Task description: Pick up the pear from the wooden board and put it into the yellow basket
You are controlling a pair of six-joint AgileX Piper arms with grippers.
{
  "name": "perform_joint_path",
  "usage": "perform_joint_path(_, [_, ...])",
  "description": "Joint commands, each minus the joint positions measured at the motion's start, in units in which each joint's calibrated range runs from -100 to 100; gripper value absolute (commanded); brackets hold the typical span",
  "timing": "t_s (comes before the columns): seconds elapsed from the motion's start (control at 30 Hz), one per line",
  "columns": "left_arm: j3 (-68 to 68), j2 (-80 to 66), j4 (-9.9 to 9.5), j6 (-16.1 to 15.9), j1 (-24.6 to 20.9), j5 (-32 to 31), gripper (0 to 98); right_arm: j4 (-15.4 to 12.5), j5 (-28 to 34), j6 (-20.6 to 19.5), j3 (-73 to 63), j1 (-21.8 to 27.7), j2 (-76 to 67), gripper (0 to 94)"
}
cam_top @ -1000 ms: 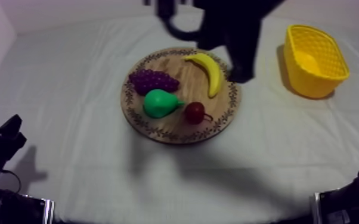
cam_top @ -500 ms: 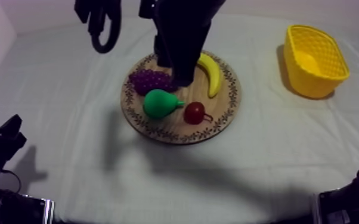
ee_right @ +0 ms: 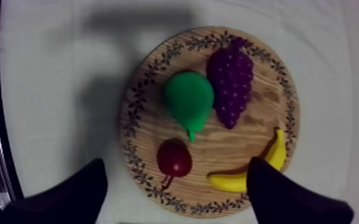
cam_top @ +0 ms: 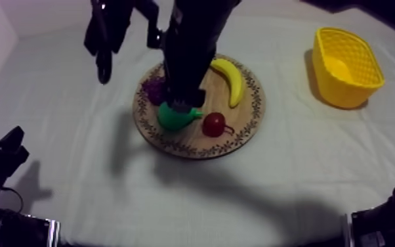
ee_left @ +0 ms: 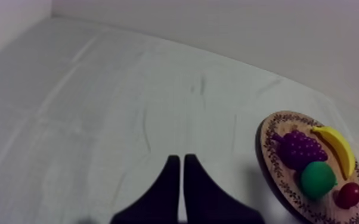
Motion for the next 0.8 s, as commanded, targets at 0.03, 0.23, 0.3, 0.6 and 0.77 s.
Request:
perform_joint_path(0.03, [0.0,0.0,-0.03,0.0,0.0,0.0,0.1,0.0,-1.3,-0.5,0.4,0.2,3.4,77.4])
perform_joint_path(0.23, [0.0,0.0,-0.03,0.0,0.0,0.0,0.1,-0.2,-3.7,-1.2,-1.5,1.1,11.0,78.0])
perform_joint_path(0.3, [0.0,0.0,-0.03,0.0,0.0,0.0,0.1,-0.2,-4.4,-1.3,-2.7,1.4,13.5,77.9])
perform_joint_path(0.6, [0.0,0.0,-0.03,0.0,0.0,0.0,0.1,-0.1,-6.1,-1.8,-8.1,2.3,23.6,77.1])
perform_joint_path(0.77, [0.0,0.0,-0.03,0.0,0.0,0.0,0.1,0.0,-6.5,-2.2,-9.8,2.7,27.2,75.1])
